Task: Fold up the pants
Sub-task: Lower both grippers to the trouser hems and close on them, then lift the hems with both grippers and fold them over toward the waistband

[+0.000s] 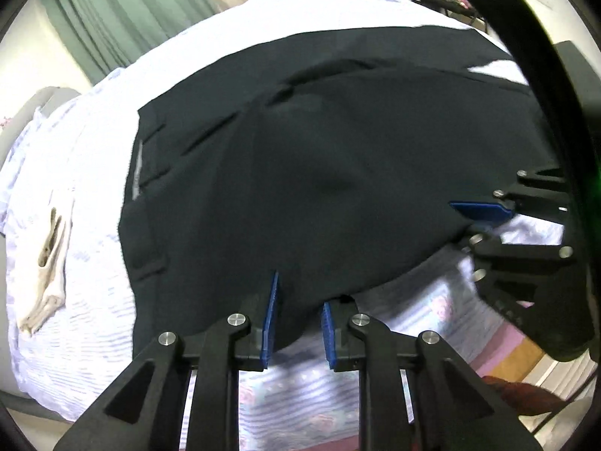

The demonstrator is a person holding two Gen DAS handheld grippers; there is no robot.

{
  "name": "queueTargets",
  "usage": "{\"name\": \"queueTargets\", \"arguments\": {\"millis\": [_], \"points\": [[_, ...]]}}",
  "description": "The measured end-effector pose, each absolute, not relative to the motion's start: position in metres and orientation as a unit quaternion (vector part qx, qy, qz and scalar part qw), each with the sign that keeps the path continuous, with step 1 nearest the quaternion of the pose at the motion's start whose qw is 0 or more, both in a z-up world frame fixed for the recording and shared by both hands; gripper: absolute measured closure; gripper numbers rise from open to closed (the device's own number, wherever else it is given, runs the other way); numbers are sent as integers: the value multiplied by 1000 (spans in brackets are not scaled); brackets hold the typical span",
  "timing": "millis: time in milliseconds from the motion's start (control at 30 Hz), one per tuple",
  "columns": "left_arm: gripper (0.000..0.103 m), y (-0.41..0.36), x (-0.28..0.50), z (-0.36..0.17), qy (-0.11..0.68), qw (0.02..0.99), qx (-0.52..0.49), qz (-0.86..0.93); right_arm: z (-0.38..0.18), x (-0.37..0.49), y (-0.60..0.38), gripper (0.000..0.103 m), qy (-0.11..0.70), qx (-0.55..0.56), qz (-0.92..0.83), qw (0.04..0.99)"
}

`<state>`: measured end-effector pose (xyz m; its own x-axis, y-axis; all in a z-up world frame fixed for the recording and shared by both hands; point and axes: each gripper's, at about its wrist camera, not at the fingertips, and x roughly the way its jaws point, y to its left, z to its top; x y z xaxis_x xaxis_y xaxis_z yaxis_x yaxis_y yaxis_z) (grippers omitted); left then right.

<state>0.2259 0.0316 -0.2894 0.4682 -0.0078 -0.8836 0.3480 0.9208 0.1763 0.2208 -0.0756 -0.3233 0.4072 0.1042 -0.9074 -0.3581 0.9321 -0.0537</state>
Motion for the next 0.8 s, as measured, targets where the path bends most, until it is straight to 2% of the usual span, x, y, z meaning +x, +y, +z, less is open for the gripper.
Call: {"name": "queueTargets", "arguments": {"millis": [100, 233, 467, 633, 800], "points": [[86, 40, 239, -278, 513, 842, 131, -98, -293, 228, -81, 95, 513, -111, 123, 842], [88, 42, 255, -248, 489, 861, 111, -89, -243, 248, -90, 96, 481, -84, 115, 865], [91, 42, 315, -176, 397, 907, 115, -83, -181, 306, -93, 97, 411, -91, 114, 900], [91, 44, 400, -147, 345, 922, 147, -96, -160, 379, -90, 98, 373, -109, 122, 913], [91, 46, 486, -160, 354, 915, 157, -111, -166, 459, -87, 98, 374, -121, 127, 911]]}}
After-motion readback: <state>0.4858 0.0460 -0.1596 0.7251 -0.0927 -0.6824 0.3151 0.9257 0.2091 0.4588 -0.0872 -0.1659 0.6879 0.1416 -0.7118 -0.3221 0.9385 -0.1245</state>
